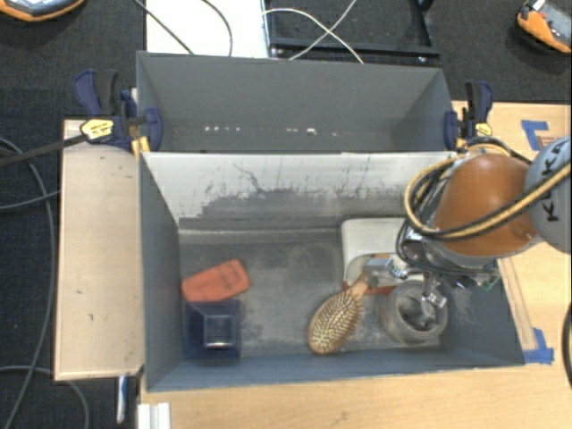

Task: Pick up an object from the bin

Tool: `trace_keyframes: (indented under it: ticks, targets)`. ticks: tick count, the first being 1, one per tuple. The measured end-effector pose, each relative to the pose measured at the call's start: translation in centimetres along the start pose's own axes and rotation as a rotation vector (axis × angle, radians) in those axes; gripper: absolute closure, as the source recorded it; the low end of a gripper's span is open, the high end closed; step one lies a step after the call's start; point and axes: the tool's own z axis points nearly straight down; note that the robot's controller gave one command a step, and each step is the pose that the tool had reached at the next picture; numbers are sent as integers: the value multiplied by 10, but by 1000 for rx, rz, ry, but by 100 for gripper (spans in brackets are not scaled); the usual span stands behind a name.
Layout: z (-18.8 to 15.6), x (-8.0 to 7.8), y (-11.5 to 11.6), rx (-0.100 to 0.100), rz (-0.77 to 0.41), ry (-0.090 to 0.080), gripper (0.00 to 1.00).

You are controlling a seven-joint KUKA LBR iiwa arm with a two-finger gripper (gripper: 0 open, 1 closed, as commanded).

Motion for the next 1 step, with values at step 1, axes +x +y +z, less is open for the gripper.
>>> trace_keyframes:
  ticks: [1]
  targets:
    - [-2, 43, -3, -12, -193, -16, 100]
